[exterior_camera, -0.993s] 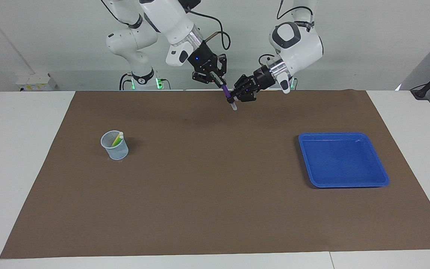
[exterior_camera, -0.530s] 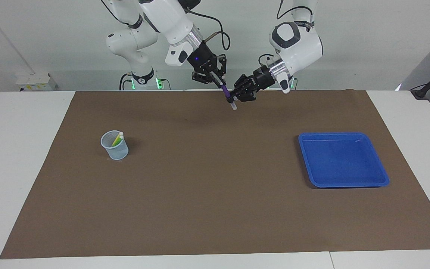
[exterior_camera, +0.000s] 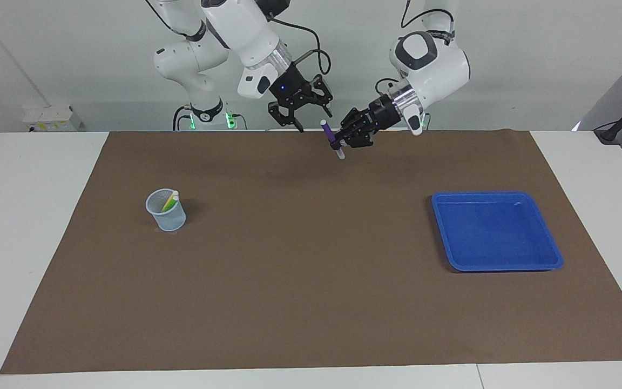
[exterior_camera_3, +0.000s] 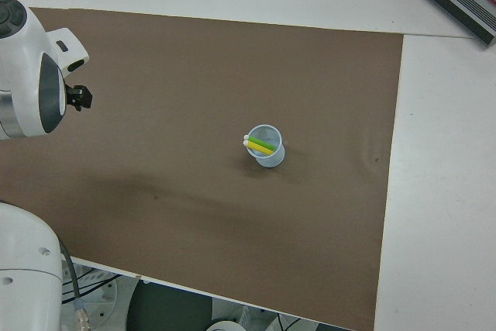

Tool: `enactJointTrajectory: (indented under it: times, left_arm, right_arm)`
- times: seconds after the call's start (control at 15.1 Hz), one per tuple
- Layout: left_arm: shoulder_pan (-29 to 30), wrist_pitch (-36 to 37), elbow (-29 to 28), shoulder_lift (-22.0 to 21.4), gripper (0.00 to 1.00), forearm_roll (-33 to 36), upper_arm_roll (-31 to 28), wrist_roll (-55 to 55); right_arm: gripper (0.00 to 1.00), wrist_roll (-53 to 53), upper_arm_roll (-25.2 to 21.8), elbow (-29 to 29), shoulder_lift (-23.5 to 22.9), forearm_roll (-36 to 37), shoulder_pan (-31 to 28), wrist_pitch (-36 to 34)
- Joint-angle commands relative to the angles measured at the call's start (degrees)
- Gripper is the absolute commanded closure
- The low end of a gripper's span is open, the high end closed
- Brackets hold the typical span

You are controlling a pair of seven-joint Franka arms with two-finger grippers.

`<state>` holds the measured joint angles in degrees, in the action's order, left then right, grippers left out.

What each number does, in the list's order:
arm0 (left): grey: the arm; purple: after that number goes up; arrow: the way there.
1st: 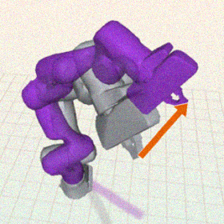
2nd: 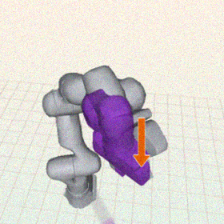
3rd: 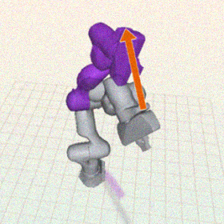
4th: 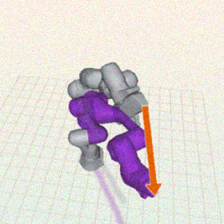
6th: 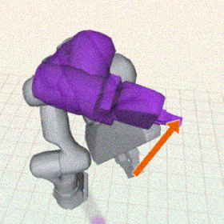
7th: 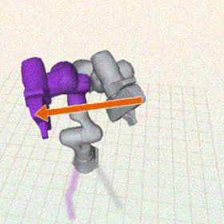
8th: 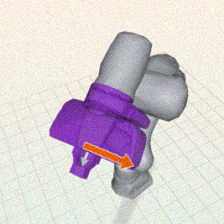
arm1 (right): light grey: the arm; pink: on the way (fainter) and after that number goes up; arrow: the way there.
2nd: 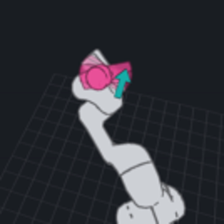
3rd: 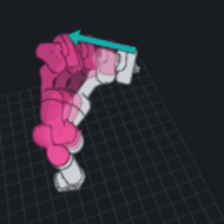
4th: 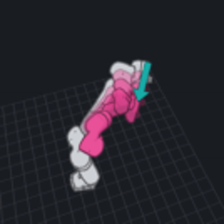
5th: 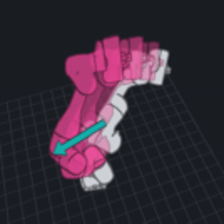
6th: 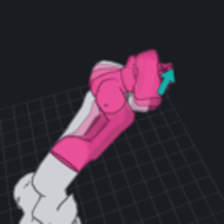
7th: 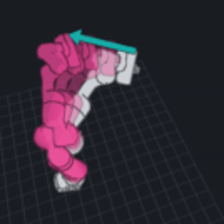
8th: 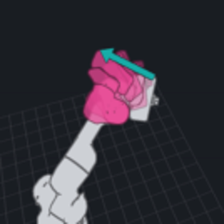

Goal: Right arm passes pens to left for tray arrangement
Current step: 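Grasp the purple pen with the left gripper while the right gripper releases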

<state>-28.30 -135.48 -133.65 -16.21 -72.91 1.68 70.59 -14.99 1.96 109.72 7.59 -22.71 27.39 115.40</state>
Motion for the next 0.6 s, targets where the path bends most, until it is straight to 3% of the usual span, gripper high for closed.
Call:
enactJointTrajectory:
  times: [0.0,0.2,0.53]
  left_arm:
    - [-0.18,0.64,-0.04,-0.32,1.00,1.44,-0.45,-2.81]
    - [3.76,8.79,0.49,-0.58,1.00,8.03,-0.54,-5.62]
    - [16.86,29.63,5.93,0.38,1.00,15.50,-0.54,-12.39]
  right_arm:
    - [0.00,6.62,0.24,1.20,1.28,5.90,-2.77,-3.42]
    - [0.00,11.91,0.24,1.29,1.55,12.32,-5.23,-7.29]
    - [0.00,21.98,0.24,5.32,3.13,13.57,-11.82,-8.36]
